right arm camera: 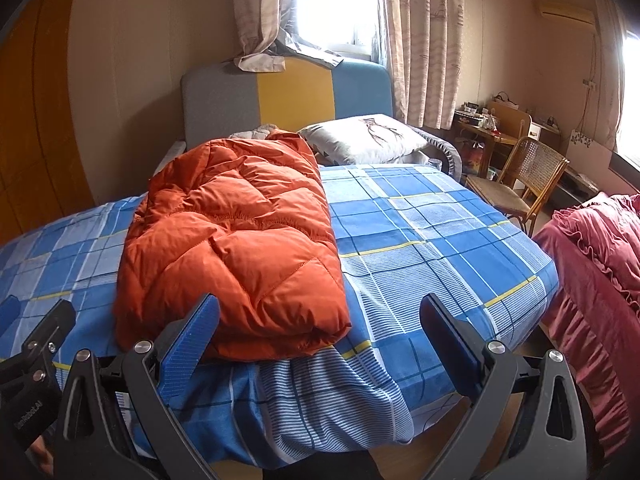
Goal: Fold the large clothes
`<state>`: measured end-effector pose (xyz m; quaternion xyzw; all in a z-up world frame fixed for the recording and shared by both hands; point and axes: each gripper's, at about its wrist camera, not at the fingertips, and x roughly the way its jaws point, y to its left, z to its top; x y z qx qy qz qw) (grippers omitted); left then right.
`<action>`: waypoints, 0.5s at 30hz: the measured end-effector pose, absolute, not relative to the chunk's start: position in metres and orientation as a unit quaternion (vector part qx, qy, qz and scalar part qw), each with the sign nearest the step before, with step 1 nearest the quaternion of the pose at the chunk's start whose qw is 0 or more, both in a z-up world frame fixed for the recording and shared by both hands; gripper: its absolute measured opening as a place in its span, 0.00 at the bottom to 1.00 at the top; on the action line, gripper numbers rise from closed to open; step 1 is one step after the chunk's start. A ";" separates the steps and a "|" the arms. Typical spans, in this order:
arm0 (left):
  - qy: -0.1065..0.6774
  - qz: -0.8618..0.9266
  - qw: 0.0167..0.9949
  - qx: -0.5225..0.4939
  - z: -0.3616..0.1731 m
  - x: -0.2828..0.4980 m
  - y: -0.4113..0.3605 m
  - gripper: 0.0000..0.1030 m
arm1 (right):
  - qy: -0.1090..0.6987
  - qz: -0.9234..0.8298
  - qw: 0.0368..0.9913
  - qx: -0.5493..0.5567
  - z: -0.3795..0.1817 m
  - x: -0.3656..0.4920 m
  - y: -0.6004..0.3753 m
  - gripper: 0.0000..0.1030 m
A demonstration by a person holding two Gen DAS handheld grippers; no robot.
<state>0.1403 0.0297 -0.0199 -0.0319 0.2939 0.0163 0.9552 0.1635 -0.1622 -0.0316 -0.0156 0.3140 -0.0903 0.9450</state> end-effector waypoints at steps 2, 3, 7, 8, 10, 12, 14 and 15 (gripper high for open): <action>0.293 0.016 0.955 -0.033 -0.020 0.140 0.029 0.98 | 0.313 -0.090 0.945 -0.017 -0.031 0.162 -0.162 0.97; 0.292 0.017 0.956 -0.032 -0.020 0.140 0.029 0.98 | 0.313 -0.089 0.945 -0.017 -0.031 0.162 -0.162 0.97; 0.292 0.017 0.956 -0.034 -0.019 0.138 0.030 0.98 | 0.314 -0.087 0.945 -0.017 -0.031 0.162 -0.161 0.97; 0.291 0.017 0.956 -0.034 -0.019 0.138 0.030 0.98 | 0.314 -0.086 0.945 -0.017 -0.031 0.163 -0.161 0.97; 0.290 0.019 0.956 -0.034 -0.019 0.138 0.031 0.98 | 0.313 -0.086 0.946 -0.017 -0.030 0.162 -0.160 0.97; 0.289 0.021 0.956 -0.035 -0.018 0.136 0.032 0.98 | 0.313 -0.086 0.946 -0.018 -0.030 0.162 -0.160 0.97; 0.288 0.024 0.957 -0.036 -0.018 0.135 0.033 0.98 | 0.313 -0.085 0.946 -0.018 -0.031 0.162 -0.159 0.97; 0.288 0.025 0.957 -0.036 -0.018 0.135 0.034 0.98 | 0.313 -0.084 0.946 -0.017 -0.031 0.162 -0.158 0.97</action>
